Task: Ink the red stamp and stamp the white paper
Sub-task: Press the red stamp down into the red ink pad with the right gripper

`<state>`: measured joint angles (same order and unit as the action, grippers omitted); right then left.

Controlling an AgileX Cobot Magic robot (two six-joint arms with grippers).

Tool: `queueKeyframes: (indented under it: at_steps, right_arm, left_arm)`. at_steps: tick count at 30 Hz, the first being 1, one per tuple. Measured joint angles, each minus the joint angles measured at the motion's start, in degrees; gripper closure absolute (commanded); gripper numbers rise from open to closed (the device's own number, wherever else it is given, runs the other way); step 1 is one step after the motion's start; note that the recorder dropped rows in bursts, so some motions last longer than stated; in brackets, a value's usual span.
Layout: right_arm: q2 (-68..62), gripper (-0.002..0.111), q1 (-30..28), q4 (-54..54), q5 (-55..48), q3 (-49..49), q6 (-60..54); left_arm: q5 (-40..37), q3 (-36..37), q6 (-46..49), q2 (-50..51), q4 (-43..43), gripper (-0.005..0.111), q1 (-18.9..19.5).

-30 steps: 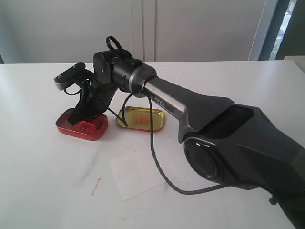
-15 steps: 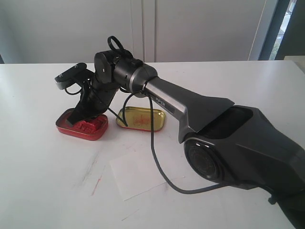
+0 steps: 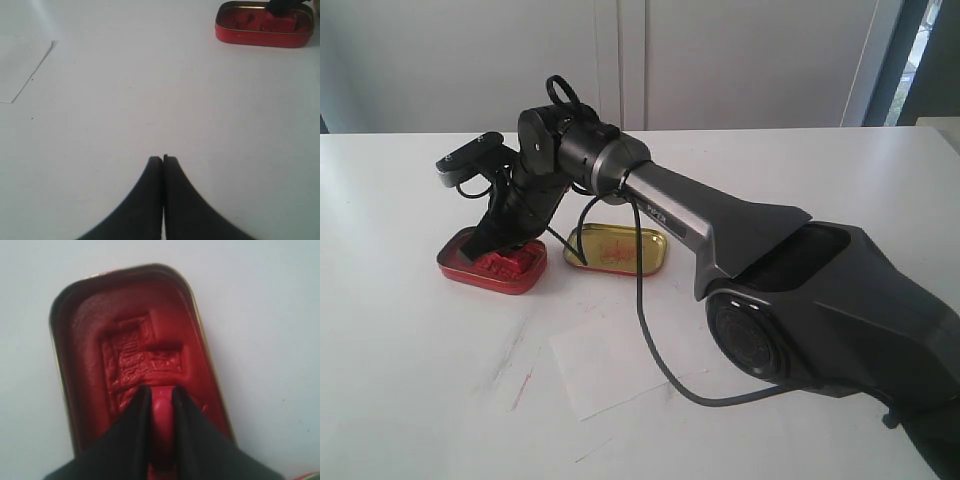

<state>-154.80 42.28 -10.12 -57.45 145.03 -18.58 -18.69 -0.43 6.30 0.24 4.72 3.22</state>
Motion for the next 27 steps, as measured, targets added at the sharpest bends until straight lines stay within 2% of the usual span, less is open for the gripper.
queueKeyframes:
  at_steps: [27]
  right_arm:
    - [3.07, 0.108, 0.00, 2.67, -3.01, -1.18, 1.93]
  left_arm:
    - [0.00, 0.00, 0.00, 0.00, 0.00, 0.107, 0.00]
